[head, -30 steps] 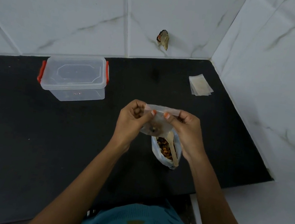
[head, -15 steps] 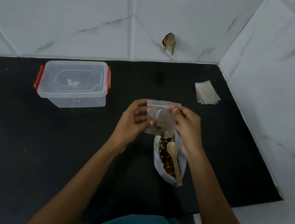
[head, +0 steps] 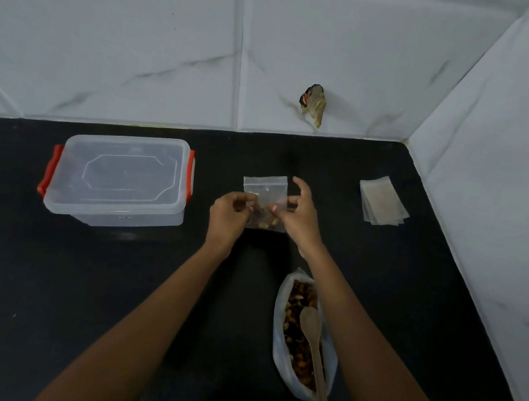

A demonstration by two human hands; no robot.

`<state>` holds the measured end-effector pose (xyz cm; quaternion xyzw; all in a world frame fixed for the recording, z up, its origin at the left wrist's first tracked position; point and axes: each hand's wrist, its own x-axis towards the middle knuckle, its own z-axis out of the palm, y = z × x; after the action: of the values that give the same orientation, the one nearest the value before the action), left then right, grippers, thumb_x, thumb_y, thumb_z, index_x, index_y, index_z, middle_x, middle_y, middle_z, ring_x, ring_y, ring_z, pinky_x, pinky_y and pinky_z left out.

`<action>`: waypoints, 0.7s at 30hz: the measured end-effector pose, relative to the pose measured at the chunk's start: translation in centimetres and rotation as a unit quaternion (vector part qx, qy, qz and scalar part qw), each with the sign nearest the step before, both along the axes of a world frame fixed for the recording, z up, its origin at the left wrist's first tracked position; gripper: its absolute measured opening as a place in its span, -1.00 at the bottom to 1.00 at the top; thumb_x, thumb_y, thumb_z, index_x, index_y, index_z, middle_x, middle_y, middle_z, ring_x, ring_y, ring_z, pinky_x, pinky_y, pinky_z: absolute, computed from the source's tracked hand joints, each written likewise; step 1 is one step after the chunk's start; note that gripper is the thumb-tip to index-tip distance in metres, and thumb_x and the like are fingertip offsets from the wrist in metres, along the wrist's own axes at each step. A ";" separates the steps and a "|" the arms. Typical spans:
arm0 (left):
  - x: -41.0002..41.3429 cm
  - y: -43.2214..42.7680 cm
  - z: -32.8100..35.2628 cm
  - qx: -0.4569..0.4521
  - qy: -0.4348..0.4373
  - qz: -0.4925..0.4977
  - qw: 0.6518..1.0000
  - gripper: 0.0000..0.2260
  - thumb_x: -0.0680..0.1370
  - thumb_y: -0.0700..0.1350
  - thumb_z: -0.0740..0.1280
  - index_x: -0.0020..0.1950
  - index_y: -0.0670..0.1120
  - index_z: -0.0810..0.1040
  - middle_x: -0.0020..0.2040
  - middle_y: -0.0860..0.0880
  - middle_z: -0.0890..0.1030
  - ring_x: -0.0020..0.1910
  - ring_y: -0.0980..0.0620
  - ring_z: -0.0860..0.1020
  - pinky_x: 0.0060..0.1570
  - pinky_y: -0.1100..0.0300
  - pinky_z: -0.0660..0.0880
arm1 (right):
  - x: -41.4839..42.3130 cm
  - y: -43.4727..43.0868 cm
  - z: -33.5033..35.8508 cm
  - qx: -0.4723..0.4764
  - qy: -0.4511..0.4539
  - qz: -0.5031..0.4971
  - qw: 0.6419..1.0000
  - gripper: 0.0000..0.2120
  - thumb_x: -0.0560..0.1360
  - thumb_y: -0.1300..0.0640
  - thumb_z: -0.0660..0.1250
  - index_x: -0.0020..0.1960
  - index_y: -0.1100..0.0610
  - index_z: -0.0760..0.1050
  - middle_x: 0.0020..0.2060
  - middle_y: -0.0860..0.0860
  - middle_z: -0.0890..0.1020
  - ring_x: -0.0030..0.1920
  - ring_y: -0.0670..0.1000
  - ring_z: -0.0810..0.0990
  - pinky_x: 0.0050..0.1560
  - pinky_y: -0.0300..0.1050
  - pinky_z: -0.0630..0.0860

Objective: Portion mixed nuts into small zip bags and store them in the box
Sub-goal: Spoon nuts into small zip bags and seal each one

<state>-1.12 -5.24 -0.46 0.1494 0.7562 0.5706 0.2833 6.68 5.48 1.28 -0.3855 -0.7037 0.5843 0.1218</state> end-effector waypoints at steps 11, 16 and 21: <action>-4.1 3.0 -2.6 -0.072 0.023 -0.031 0.997 -0.51 0.47 -0.32 0.35 0.37 -0.14 0.35 0.33 -0.09 0.41 0.24 0.03 0.45 0.24 0.05 0.45 | -5.2 2.5 -4.4 0.087 -0.033 0.014 0.996 -0.56 0.46 0.32 0.32 0.30 0.18 0.30 -0.21 -0.01 0.48 -0.16 -0.07 0.52 -0.19 -0.23 0.51; -5.1 3.6 -3.4 -0.101 0.032 -0.032 0.994 -0.55 0.47 -0.29 0.35 0.34 -0.14 0.40 0.30 -0.10 0.44 0.22 0.03 0.47 0.23 0.04 0.46 | -6.3 3.2 -5.3 0.097 -0.039 0.019 0.994 -0.66 0.45 0.28 0.35 0.20 0.17 0.39 -0.14 0.05 0.53 -0.14 -0.03 0.55 -0.15 -0.16 0.54; -5.6 3.7 -2.8 -0.106 0.022 -0.036 0.993 -0.49 0.46 -0.26 0.37 0.39 -0.14 0.33 0.32 -0.12 0.40 0.26 -0.02 0.42 0.24 0.07 0.43 | -6.7 3.3 -5.9 0.120 -0.034 0.022 0.992 -0.79 0.46 0.22 0.37 0.07 0.19 0.46 -0.02 0.11 0.54 -0.16 -0.07 0.52 -0.25 -0.33 0.48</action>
<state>-6.74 -1.55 -3.27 0.1582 0.8127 0.4730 0.3013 -0.03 8.82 -4.59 -0.3723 -0.7809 0.4843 0.1305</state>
